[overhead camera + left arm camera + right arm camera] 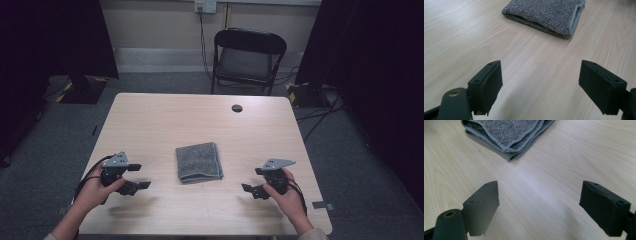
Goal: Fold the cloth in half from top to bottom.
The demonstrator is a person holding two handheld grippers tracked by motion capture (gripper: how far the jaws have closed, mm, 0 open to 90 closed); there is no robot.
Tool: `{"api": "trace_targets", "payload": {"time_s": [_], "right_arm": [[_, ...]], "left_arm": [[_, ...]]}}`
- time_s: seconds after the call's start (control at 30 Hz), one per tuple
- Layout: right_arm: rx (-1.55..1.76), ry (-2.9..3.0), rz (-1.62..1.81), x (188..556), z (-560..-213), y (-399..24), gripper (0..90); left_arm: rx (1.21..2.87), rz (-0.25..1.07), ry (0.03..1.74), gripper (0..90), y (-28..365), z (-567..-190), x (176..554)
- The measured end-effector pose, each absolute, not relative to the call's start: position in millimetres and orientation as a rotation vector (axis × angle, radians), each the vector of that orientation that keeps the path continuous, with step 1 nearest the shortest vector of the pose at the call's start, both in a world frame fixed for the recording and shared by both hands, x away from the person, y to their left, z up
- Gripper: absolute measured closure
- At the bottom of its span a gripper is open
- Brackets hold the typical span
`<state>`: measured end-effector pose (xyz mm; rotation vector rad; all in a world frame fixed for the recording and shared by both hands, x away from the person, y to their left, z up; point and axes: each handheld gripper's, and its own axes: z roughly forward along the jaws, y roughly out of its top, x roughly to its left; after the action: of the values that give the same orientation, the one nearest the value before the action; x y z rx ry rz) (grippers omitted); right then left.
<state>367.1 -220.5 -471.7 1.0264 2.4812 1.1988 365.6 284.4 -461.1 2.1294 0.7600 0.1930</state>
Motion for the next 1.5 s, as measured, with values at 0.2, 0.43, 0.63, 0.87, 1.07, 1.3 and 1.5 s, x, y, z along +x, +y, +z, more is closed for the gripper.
{"api": "trace_targets", "payload": {"time_s": [0.2, 0.43, 0.63, 0.87, 1.07, 1.3, 1.5], "right_arm": [[1.043, 2.47, 1.192, 365, -473, -228, 15.3], [1.07, 2.445, 1.196, 364, -471, -237, 15.3], [1.078, 2.448, 1.176, 362, -474, -243, 15.3], [1.084, 2.453, 1.158, 359, -476, -248, 15.3], [1.101, 2.448, 1.146, 356, -478, -257, 15.3], [1.12, 2.436, 1.131, 350, -482, -267, 15.3], [1.137, 2.43, 1.124, 347, -484, -274, 15.4]], "left_arm": [[2.127, 0.195, 0.77, 18.8, 289, -462, 364], [2.133, 0.209, 0.765, 18.8, 293, -462, 363], [2.138, 0.215, 0.762, 18.8, 296, -463, 362], [2.149, 0.211, 0.753, 18.7, 297, -465, 360], [2.149, 0.229, 0.741, 18.8, 299, -464, 358], [2.151, 0.23, 0.742, 18.5, 304, -464, 355], [2.147, 0.233, 0.755, 18.5, 310, -466, 352]]}}
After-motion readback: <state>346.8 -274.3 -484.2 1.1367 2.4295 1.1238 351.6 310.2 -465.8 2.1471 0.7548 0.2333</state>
